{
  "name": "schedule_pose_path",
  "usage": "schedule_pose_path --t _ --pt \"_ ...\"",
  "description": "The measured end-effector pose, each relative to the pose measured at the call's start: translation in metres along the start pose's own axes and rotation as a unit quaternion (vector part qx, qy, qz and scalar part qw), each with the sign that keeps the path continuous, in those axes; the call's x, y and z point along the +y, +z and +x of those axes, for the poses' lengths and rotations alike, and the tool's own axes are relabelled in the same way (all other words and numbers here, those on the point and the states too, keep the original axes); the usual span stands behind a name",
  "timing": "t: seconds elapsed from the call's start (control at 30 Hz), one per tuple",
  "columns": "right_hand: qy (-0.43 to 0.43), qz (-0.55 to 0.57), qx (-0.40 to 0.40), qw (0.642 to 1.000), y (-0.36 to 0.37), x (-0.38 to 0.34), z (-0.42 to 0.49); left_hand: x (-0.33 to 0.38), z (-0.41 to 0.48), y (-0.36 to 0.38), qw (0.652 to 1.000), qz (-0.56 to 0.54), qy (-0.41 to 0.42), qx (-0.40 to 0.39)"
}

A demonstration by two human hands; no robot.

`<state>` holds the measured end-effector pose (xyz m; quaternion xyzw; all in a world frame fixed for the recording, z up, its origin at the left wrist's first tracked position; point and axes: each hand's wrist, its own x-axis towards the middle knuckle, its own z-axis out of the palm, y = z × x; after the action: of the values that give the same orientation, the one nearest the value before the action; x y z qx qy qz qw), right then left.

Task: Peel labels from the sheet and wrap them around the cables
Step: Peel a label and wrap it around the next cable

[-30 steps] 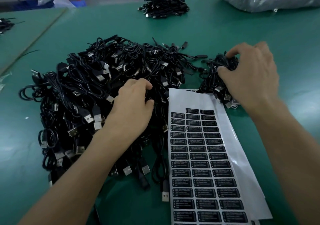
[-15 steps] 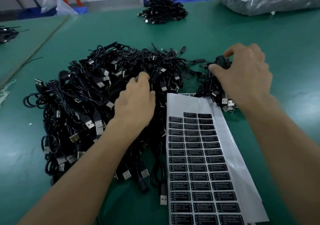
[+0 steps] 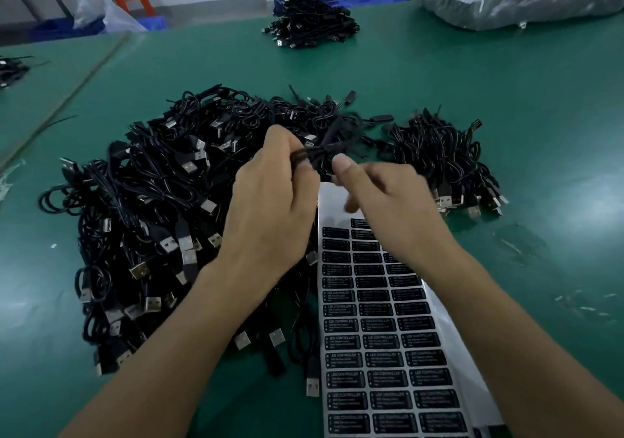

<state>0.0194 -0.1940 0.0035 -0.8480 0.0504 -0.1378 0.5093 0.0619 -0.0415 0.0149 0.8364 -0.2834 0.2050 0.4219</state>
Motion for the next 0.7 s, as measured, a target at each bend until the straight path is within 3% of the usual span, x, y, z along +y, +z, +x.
schedule_pose_path --t 0.1,0.17,0.27,0.37,0.53,0.7 --pt "0.019 0.204 -0.042 0.978 0.002 -0.002 -0.007 0.001 -0.007 -0.002 0.998 -0.052 0.016 -0.041" --pt "0.02 0.265 -0.032 0.963 0.003 0.001 -0.009 -0.005 -0.009 -0.006 0.992 -0.066 -0.012 -0.111" --pt "0.045 0.297 -0.06 0.952 0.002 0.003 -0.012 -0.011 -0.011 -0.01 0.976 -0.137 -0.043 -0.162" --pt "0.066 0.306 -0.14 0.939 -0.003 -0.002 -0.015 -0.013 -0.011 -0.011 0.964 -0.207 -0.124 -0.115" --pt "0.05 0.273 -0.324 0.905 -0.006 -0.016 -0.026 -0.011 0.0 -0.014 0.885 -0.307 -0.289 -0.198" --pt "0.031 0.255 -0.396 0.882 0.004 -0.022 -0.035 -0.006 0.0 -0.019 0.873 -0.326 -0.299 -0.205"
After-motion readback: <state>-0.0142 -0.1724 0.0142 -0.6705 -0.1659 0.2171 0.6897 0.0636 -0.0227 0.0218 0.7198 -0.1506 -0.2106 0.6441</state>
